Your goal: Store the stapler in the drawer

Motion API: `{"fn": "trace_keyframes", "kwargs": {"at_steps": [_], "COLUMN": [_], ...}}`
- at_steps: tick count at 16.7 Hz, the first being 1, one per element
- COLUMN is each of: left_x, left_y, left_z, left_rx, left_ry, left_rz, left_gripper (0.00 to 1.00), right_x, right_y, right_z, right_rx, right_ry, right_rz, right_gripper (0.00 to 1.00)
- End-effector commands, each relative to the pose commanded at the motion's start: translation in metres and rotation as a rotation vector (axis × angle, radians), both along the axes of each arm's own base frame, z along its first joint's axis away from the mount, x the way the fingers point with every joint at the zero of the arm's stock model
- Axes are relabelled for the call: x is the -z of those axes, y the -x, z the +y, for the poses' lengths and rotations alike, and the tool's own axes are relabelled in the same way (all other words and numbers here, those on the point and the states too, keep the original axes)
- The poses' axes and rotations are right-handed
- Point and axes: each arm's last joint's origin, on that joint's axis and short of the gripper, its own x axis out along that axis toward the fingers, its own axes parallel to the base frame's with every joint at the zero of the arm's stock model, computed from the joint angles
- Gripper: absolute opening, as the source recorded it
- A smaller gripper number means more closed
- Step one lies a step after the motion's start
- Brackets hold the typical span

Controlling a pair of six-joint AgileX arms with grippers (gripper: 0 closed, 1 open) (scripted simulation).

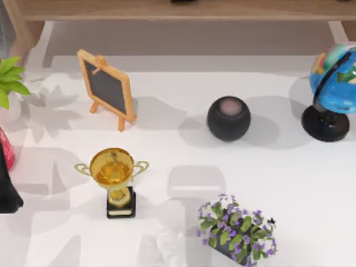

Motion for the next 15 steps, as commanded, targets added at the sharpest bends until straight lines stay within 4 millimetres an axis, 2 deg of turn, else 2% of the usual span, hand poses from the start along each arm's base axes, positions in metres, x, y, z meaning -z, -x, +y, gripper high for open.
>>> {"fn": "trace_keyframes", "kwargs": {"at_steps": [12, 15], "left_x": [0.0000, 0.0000], "left_y": [0.0000, 0.0000], "left_z": [0.0000, 0.0000], "left_rx": [0.000, 0.000], "left_ry": [0.000, 0.000], "left_rz": [0.000, 0.000], "left_gripper": [1.00, 1.00], "right_x": [0.0000, 0.0000], "right_y": [0.0000, 0.0000], "right_z": [0.0000, 0.0000], "right_rx": [0.000, 0.000], "right_ry": [0.000, 0.000], "right_rz": [0.000, 0.000], "right_gripper": [0.02, 0.00]}}
